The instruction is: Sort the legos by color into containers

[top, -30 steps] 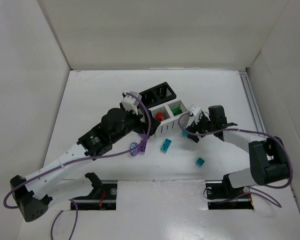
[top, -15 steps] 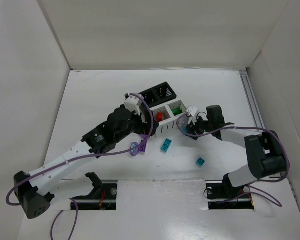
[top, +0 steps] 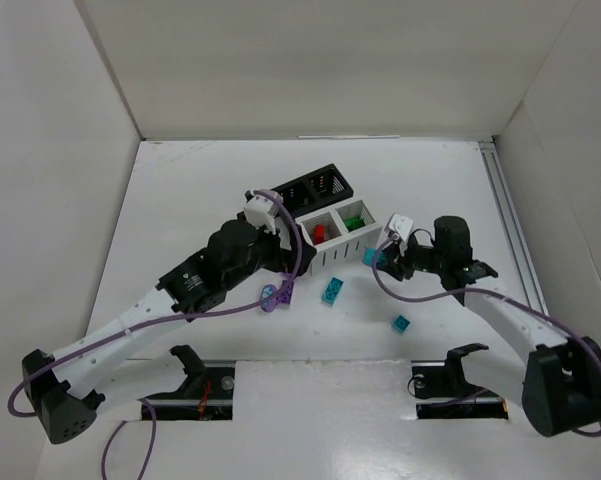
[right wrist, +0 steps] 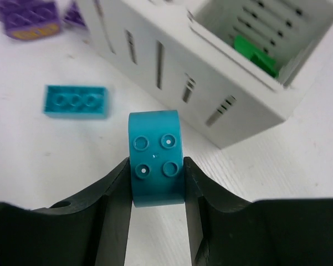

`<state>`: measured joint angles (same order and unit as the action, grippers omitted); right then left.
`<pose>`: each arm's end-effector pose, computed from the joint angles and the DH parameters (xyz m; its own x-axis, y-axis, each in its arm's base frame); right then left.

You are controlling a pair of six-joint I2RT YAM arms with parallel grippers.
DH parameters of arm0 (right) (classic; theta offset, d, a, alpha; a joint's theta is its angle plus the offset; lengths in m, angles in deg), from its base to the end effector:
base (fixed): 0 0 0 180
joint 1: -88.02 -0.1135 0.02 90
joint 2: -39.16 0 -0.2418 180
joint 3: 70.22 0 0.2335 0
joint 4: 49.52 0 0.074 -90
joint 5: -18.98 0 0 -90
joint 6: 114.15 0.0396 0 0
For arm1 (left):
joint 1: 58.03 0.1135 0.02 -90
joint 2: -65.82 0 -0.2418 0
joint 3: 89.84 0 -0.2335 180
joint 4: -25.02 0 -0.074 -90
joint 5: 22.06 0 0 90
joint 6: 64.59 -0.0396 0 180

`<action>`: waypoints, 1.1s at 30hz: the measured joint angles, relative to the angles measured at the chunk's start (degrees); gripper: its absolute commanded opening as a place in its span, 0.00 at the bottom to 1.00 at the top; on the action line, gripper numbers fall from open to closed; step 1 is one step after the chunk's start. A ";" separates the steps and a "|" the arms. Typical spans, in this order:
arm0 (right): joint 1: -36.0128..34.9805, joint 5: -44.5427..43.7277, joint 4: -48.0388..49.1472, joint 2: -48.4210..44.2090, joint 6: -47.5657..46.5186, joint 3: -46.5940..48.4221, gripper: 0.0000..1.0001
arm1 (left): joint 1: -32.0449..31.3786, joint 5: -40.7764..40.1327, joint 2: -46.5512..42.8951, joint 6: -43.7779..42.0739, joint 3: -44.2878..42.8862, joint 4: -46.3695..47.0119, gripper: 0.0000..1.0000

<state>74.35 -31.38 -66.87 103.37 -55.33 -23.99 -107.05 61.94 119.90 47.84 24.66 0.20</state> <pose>0.2099 0.0770 0.1987 -0.1247 -0.4406 -0.8890 -0.8793 0.4642 -0.1068 0.1456 -0.1613 0.3293 -0.4015 -0.1164 -0.9084 0.5744 0.7406 -0.3488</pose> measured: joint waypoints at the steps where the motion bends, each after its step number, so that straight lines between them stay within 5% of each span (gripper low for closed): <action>1: -0.02 1.86 -1.68 -3.37 -0.07 0.02 0.13 | 0.02 0.63 -0.61 -0.04 0.59 0.48 1.00; 13: -0.02 19.71 -5.88 -17.57 3.48 7.23 0.12 | 0.13 16.57 -3.65 -4.61 5.66 9.27 1.00; 33: -2.67 16.20 -3.39 10.01 5.55 32.44 0.12 | 0.39 -0.02 -8.81 7.41 15.52 3.72 1.00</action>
<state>71.68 -15.18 -70.26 113.38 -49.78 8.44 -106.65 61.92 111.09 55.25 40.17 3.91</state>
